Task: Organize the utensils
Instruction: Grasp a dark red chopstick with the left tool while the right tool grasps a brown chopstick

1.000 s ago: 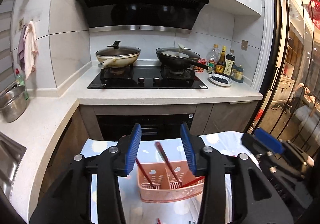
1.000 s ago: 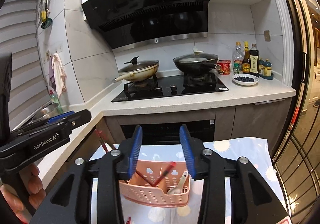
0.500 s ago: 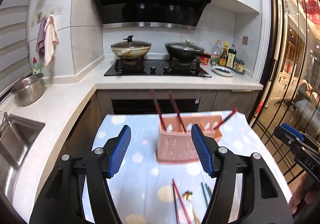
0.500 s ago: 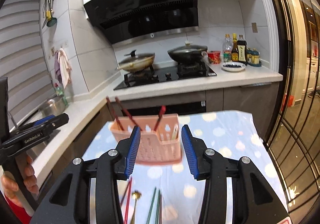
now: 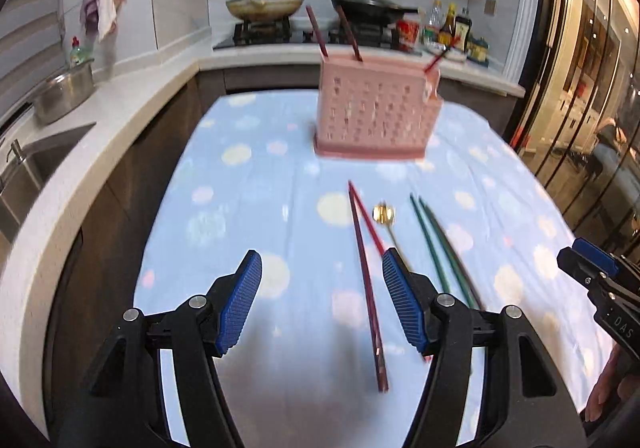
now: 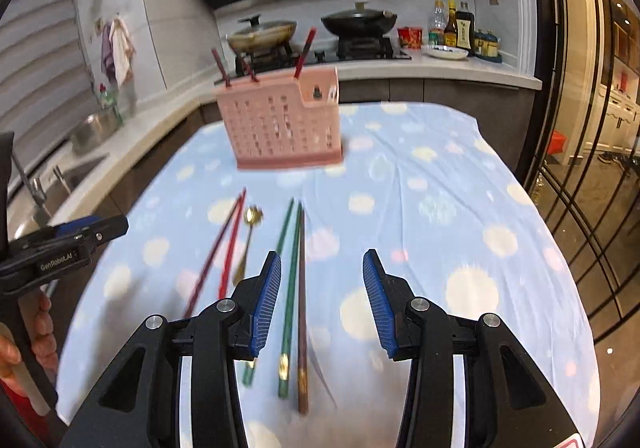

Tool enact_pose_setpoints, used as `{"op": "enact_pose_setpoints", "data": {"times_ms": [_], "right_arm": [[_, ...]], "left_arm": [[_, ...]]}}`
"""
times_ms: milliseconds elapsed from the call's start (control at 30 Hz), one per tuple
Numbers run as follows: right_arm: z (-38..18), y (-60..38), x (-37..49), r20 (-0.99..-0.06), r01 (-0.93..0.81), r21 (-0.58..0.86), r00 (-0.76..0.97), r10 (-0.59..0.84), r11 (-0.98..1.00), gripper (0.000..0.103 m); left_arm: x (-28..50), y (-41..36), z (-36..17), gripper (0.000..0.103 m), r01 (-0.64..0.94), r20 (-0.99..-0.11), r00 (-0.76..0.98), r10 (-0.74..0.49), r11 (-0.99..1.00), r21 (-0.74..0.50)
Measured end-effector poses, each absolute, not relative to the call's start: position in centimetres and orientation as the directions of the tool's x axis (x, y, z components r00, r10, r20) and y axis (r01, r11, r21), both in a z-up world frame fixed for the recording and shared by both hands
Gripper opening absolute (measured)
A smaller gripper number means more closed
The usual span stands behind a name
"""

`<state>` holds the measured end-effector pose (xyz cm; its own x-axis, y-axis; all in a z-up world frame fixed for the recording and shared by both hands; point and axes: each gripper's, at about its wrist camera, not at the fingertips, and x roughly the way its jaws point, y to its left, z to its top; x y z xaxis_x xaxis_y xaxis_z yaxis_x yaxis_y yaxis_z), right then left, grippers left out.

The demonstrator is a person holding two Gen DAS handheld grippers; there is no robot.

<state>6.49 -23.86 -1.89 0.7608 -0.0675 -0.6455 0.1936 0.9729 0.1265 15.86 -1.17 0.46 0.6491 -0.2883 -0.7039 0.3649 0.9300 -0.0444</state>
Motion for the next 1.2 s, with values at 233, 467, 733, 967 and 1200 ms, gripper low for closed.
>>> {"op": "enact_pose_setpoints", "data": {"times_ms": [233, 467, 733, 967, 1200], "right_arm": [[-6.7, -22.7, 4.0, -0.722, 0.194, 0.149, 0.692, -0.027, 0.97, 0.042], [-8.8, -22.3, 3.1, -0.751, 0.183, 0.164, 0.66, 0.003, 0.969, 0.038], [-9.8, -22.3, 3.2, -0.766, 0.174, 0.179, 0.642, 0.026, 0.968, 0.03], [-10.4, -22.7, 3.5, -0.777, 0.175, 0.189, 0.628, 0.038, 0.966, 0.023], [-10.7, -22.6, 3.9, -0.782, 0.17, 0.178, 0.623, 0.034, 0.969, 0.023]], "left_arm": [[12.8, -0.9, -4.0, 0.06, 0.372, -0.77, 0.571, -0.286, 0.926, -0.068], [11.2, -1.1, -6.4, 0.06, 0.376, -0.799, 0.529, -0.286, 0.923, -0.081], [10.9, -2.4, -7.5, 0.059, 0.39, -0.813, 0.509, -0.281, 0.918, -0.073], [11.5, -3.0, -8.5, 0.053, 0.388, -0.826, 0.5, -0.258, 0.92, -0.053], [12.4, -3.2, -8.5, 0.051, 0.381, -0.827, 0.5, -0.255, 0.923, -0.055]]}}
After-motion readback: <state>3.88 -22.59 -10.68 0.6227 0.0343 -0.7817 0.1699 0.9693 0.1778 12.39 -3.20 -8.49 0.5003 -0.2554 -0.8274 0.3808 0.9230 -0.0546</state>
